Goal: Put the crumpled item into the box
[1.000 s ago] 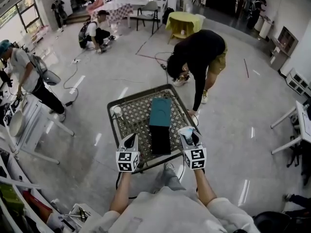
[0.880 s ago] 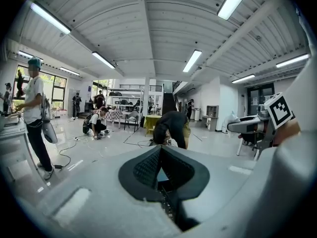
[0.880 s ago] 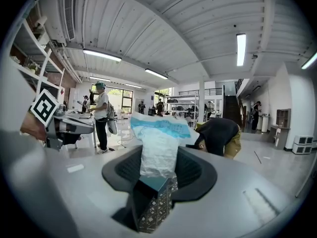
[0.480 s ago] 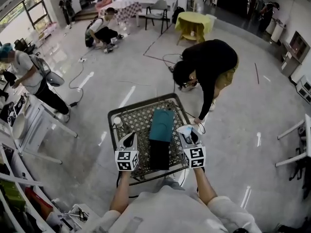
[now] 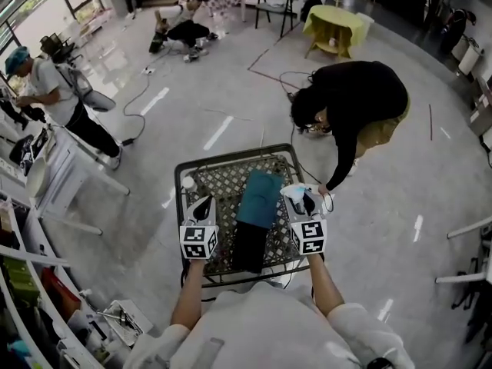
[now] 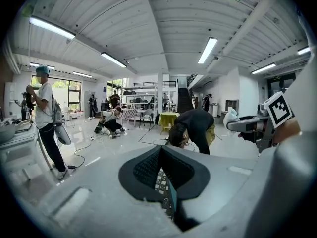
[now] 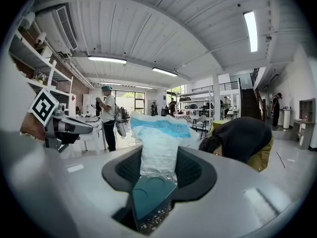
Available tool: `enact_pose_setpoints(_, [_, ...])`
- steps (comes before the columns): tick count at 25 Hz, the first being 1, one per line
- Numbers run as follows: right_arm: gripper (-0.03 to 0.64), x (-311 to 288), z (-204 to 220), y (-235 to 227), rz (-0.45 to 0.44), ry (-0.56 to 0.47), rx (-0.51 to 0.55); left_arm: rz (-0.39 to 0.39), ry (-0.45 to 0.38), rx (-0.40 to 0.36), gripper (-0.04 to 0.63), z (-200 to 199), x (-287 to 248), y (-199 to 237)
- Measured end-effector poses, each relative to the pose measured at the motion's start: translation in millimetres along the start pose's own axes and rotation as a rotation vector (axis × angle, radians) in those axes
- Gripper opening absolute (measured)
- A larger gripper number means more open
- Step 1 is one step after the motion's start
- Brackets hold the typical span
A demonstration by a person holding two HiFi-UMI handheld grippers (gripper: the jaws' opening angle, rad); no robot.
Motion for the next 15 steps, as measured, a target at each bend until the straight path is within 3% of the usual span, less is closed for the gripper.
enact_pose_setpoints(9, [0.164, -25.4, 15.7, 3.0, -0.032, 0.048, -0.008, 0.003, 0.040, 0.013, 0.003, 14.6, -17.3, 6.5])
enact_pose_setpoints(15, [0.164, -31.9, 31.8, 18.8, -0.010, 0.087, -0.007, 0.055, 0.059, 0.026, 0.003, 31.8, -24.7, 15.5])
Point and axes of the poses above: the fingertips, and each gripper's own axes: x backward along the fingers, y to its left, z out of its underside, the point moved 3 cm from there along x, backward along the fingers, and after that the axes turned 4 degrees about -x, right-handed, at the moved point
